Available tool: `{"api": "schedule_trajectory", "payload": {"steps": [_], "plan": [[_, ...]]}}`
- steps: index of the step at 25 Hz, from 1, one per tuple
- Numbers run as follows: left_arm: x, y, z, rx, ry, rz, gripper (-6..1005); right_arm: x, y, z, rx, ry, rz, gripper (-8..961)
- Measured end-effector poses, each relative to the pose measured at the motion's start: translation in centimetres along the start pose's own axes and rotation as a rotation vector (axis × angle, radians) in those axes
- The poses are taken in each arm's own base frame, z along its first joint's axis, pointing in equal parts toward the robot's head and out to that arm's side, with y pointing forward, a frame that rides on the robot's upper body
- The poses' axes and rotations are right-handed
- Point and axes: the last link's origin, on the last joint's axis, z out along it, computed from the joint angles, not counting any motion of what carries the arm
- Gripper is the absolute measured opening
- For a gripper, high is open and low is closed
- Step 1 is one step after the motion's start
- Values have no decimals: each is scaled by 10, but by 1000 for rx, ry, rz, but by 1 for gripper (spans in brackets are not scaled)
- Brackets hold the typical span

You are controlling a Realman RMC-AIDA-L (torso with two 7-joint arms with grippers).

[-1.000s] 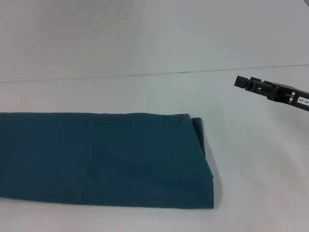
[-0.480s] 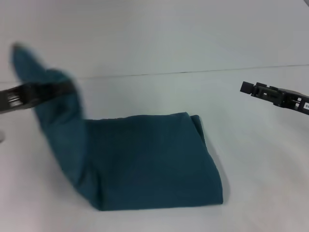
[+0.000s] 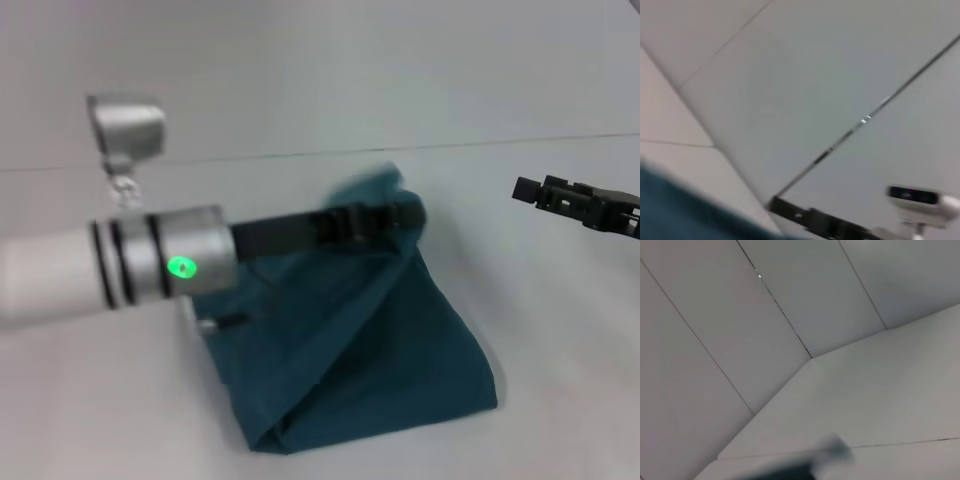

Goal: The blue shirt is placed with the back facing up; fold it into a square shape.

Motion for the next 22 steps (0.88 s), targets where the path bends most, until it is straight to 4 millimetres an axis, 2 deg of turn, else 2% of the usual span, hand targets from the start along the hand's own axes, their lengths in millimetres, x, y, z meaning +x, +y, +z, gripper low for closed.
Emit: {"api": "schedule_trajectory", "payload": {"steps": [3, 9, 12, 16, 17, 18, 22], "plan": [[-19, -13, 19, 45, 69, -32, 42, 1, 1, 0, -4, 14, -11, 899], [-51, -17, 27, 63, 115, -57, 113, 1, 1, 4, -11, 43, -31, 899], [-56, -13, 25, 27, 117, -62, 247, 1, 1, 7, -2, 58, -39, 899], [-61, 3, 13, -103, 143, -58, 407, 1, -1, 9, 11, 67, -34, 900], [-60, 10, 0, -164, 161, -33, 443, 0, -2, 8, 15, 69, -23, 900], [-60, 10, 0, -164, 161, -33, 478, 0, -2, 8, 15, 69, -23, 900], [-57, 5, -32, -152, 203, 11, 595, -4, -6, 10, 40, 104, 38, 900]]}}
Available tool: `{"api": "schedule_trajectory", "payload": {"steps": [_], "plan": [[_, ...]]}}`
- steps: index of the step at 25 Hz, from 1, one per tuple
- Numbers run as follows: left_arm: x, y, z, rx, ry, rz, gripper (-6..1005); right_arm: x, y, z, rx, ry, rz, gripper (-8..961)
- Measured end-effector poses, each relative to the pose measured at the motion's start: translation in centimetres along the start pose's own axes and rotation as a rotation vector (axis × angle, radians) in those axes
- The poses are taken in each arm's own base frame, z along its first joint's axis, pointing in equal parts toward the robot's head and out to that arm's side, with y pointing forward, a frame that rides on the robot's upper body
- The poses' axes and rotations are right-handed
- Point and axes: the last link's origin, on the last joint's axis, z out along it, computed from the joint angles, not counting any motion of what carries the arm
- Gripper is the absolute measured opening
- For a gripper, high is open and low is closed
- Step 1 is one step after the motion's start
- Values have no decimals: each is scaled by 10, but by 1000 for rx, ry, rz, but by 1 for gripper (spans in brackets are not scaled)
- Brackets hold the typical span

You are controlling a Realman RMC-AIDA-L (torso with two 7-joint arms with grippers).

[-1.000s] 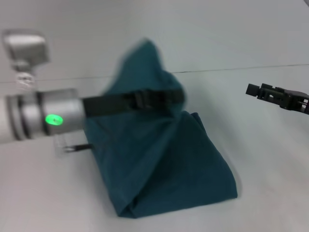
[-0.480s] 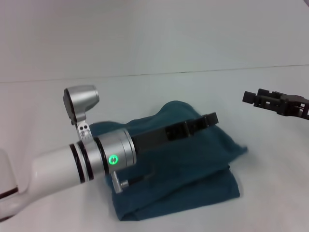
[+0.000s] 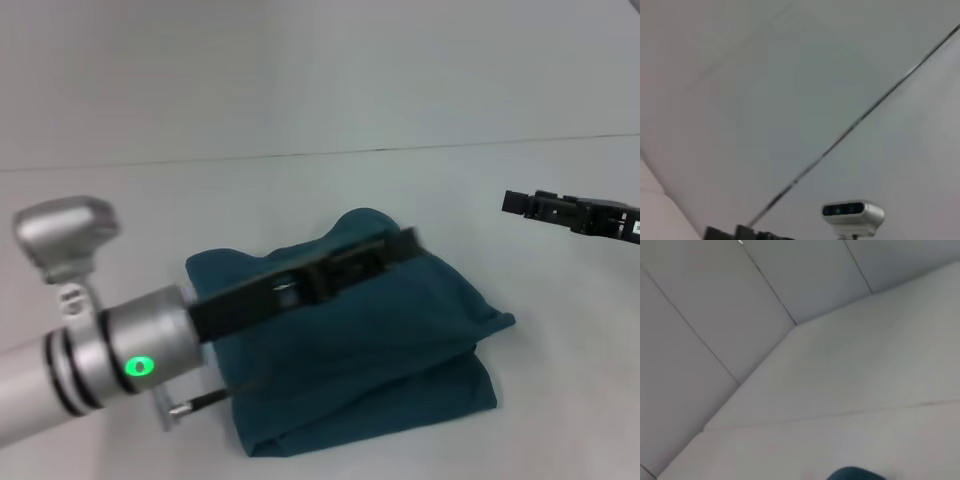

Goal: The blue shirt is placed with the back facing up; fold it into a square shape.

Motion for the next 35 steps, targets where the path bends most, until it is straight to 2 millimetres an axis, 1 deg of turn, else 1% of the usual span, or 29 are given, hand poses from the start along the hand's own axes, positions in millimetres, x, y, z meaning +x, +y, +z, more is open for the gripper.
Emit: {"api": "schedule_trajectory", "payload": {"steps": [1, 2, 3, 4, 8, 10, 11, 13, 17, 22, 27, 35], "plan": [[0, 0, 0, 0, 0, 0, 619, -2, 0, 1, 2, 15, 18, 900], [4, -3, -19, 42, 9, 43, 643, -4, 0, 2, 3, 39, 39, 900], [4, -4, -24, 52, 11, 53, 667, -6, 0, 3, 4, 65, 56, 900], [6, -5, -36, 82, 17, 82, 690, -7, 0, 4, 7, 101, 82, 900], [10, -6, -72, 173, 36, 178, 785, -10, 1, 5, 15, 196, 161, 900], [8, -6, -86, 212, 29, 214, 969, -10, 1, 5, 22, 222, 195, 900], [8, -6, -86, 212, 29, 214, 968, -10, 1, 6, 24, 232, 211, 900], [3, -7, -97, 250, -4, 252, 966, -9, 2, 7, 24, 246, 233, 900], [-4, -11, -104, 286, -54, 301, 963, -5, 5, 10, 25, 264, 274, 899], [-12, -14, -108, 304, -133, 338, 963, -3, 5, 14, 33, 271, 316, 899], [-22, -16, -116, 320, -215, 355, 963, 1, 9, 21, 23, 278, 327, 899], [-29, -16, -120, 325, -253, 364, 963, -1, 12, 29, 20, 275, 314, 899]]}}
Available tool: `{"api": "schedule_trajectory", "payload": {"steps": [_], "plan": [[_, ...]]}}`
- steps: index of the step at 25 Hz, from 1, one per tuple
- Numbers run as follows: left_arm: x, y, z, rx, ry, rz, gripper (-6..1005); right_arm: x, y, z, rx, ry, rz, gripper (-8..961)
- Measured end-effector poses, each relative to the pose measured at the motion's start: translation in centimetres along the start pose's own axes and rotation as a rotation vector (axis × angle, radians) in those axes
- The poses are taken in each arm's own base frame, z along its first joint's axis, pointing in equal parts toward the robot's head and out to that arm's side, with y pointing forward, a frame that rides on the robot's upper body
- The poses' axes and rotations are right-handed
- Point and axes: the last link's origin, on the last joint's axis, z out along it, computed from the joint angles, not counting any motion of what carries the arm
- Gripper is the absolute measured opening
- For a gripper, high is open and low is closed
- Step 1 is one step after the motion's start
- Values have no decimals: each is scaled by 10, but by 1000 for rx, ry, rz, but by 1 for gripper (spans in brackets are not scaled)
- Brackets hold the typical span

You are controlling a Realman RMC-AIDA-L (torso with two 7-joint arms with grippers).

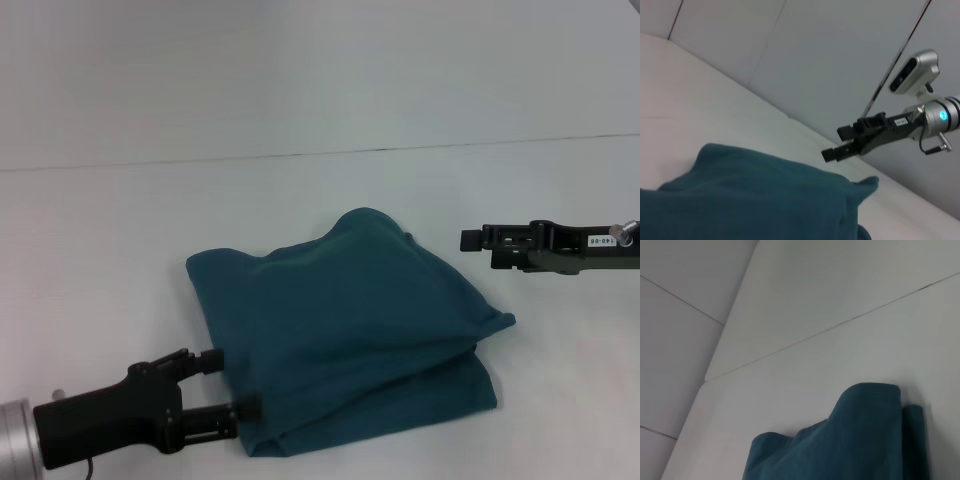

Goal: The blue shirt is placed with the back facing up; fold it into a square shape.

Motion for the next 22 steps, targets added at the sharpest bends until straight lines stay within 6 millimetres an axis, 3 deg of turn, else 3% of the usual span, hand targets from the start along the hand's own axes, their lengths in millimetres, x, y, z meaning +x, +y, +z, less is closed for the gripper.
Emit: {"api": "schedule_trajectory", "payload": {"steps": [22], "plan": [[-18, -12, -7, 129, -60, 180, 963, -10, 4, 11, 15, -37, 0, 893]]}}
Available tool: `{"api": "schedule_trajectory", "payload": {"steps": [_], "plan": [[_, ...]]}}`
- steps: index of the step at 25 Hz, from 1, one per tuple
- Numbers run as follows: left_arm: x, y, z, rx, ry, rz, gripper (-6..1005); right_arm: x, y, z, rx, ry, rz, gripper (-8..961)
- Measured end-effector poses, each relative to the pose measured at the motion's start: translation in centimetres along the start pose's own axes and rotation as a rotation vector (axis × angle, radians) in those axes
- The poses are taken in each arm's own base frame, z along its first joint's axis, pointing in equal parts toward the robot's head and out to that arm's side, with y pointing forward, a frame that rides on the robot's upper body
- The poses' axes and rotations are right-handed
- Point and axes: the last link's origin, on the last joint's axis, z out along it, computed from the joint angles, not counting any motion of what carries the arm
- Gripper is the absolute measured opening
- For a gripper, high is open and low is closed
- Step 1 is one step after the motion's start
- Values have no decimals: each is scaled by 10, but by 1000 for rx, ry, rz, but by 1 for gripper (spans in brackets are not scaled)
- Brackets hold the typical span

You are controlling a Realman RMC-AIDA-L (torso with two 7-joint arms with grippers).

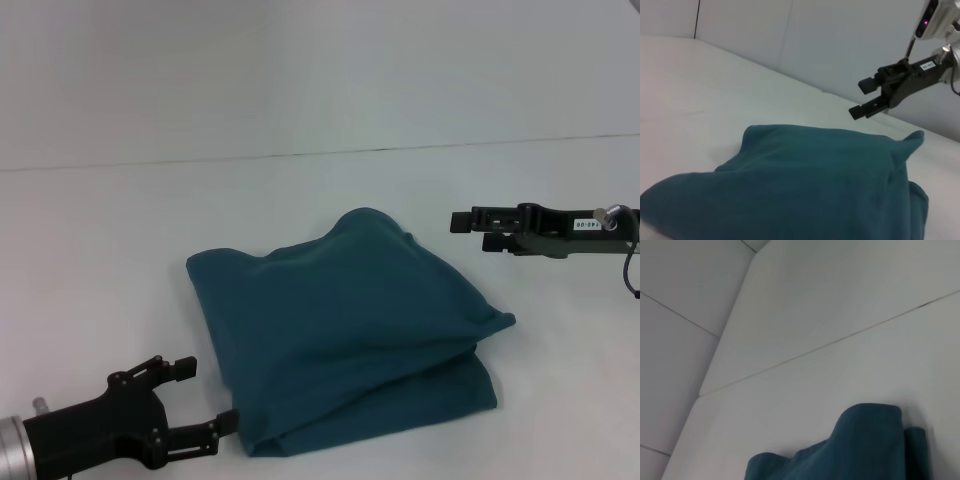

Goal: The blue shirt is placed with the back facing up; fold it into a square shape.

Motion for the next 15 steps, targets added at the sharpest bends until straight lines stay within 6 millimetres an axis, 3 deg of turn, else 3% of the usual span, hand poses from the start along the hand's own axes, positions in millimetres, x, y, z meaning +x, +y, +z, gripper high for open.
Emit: {"api": "schedule_trajectory", "payload": {"steps": [8, 15], "plan": [[-5, 4, -2, -2, 4, 32, 963, -3, 0, 2, 9, -18, 1, 890], [2, 0, 2, -10, 2, 46, 963, 0, 3, 10, 1, 0, 4, 887]]}}
